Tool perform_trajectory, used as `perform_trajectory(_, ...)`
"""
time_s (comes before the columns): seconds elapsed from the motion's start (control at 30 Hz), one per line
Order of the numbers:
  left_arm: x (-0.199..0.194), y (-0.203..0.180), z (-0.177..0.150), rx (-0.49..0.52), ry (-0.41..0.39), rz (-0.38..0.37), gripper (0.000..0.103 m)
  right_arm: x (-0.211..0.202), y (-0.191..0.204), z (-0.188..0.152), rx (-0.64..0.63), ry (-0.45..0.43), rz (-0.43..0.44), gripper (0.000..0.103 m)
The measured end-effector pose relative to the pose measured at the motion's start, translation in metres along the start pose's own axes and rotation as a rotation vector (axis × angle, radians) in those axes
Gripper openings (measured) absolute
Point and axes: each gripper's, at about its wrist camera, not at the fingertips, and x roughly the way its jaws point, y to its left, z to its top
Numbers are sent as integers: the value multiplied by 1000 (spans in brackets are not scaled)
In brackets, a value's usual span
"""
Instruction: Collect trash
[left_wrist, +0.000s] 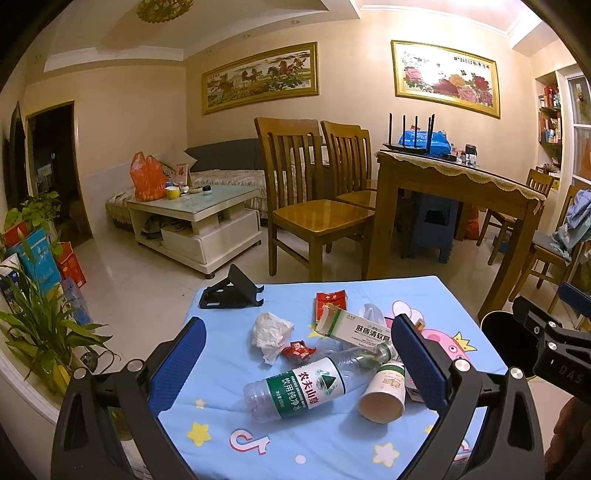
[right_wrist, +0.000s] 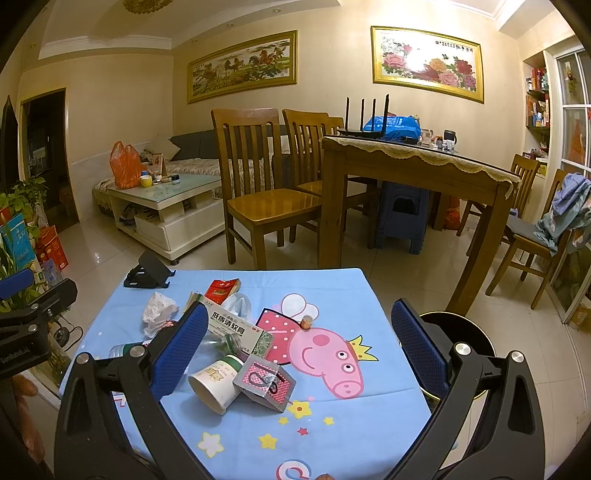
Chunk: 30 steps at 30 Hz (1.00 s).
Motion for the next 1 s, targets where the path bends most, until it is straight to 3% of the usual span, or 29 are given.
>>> perform_trajectory(0.77, 5, 8, -7, -41, 10, -6, 97, 5, 6, -4, -15, 8, 0, 98)
perform_trajectory(1.0, 20, 24, -15, -72, 61, -18, 97, 16, 21, -10, -40, 35, 11, 98)
